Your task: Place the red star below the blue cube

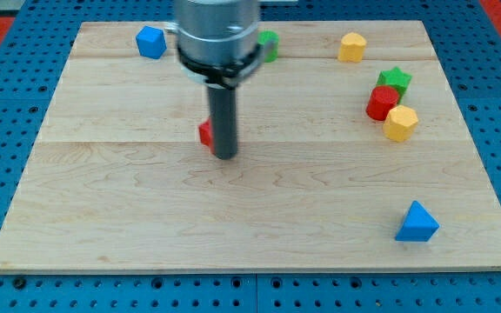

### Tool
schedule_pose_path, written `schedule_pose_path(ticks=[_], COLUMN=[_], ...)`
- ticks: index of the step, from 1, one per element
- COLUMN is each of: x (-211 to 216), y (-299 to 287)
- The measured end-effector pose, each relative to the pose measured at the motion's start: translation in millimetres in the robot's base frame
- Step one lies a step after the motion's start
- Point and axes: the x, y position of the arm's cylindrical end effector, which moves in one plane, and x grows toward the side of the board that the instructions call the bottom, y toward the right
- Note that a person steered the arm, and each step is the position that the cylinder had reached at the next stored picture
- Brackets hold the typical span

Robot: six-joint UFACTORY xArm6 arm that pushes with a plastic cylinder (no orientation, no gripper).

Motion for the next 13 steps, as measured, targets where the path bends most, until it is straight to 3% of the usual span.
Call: schedule_pose_path(ticks=[3, 5, 6, 8, 9, 13], x=[-56, -33, -26, -12, -38, -57], y=[51, -40, 1, -89, -91, -58])
